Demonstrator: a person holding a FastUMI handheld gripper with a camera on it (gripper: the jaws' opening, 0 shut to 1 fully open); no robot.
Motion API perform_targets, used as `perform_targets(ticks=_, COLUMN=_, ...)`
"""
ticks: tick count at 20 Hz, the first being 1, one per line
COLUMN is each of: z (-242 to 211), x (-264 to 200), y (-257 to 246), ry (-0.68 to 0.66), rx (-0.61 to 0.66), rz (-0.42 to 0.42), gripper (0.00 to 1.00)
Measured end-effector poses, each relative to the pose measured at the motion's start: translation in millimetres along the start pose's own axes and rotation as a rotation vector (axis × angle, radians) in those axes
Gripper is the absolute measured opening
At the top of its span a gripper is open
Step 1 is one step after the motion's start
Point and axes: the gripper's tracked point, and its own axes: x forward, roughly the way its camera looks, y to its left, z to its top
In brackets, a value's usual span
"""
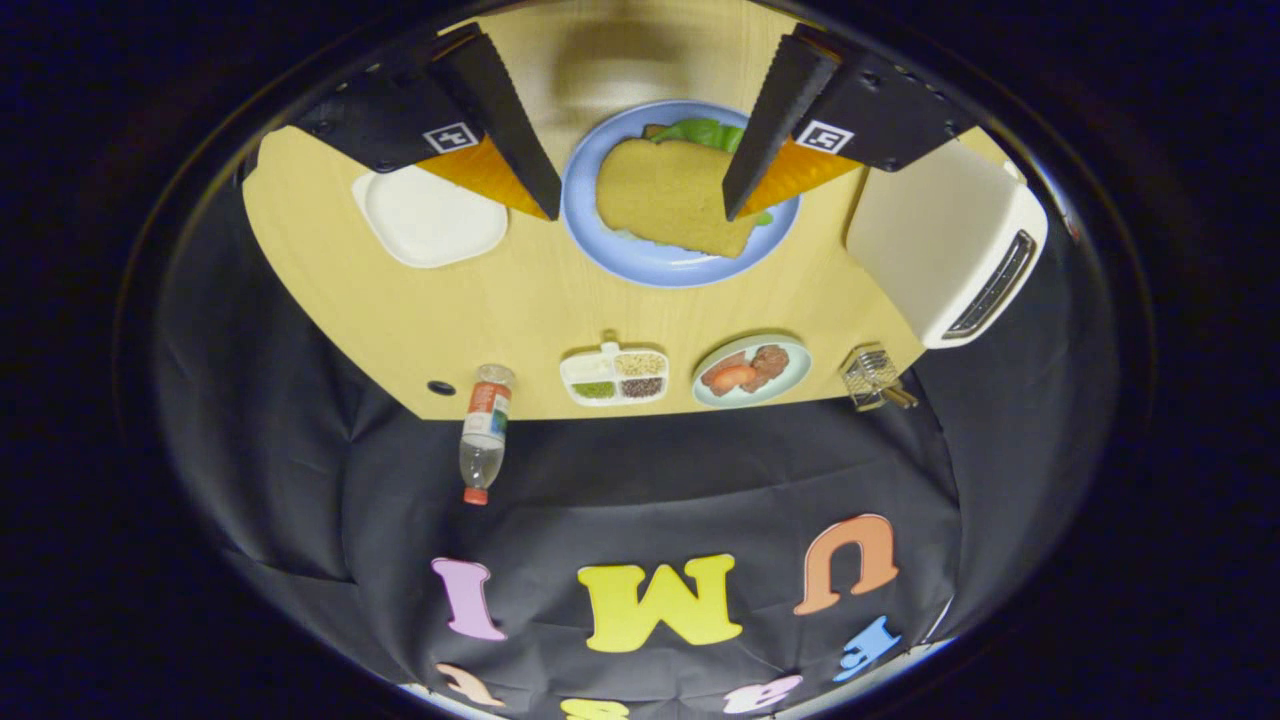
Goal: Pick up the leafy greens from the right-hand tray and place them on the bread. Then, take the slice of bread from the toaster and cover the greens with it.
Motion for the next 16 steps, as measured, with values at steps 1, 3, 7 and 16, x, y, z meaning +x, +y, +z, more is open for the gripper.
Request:
perform_targets(ticks=1, z=7, x=-10, y=-1, ry=-0.028, rx=0.0, rz=-0.001, gripper=0.98)
perform_targets(ticks=3, z=18, x=-34, y=-3, ry=-0.087, rx=-0.01, rz=-0.011, gripper=0.97)
perform_targets(ticks=7, z=34, x=-81, y=-10, ry=-0.193, rx=-0.031, rz=-0.048, gripper=0.97)
perform_targets(ticks=16, z=55, x=-174, y=-18, ry=-0.354, rx=-0.023, rz=-0.037, gripper=0.97)
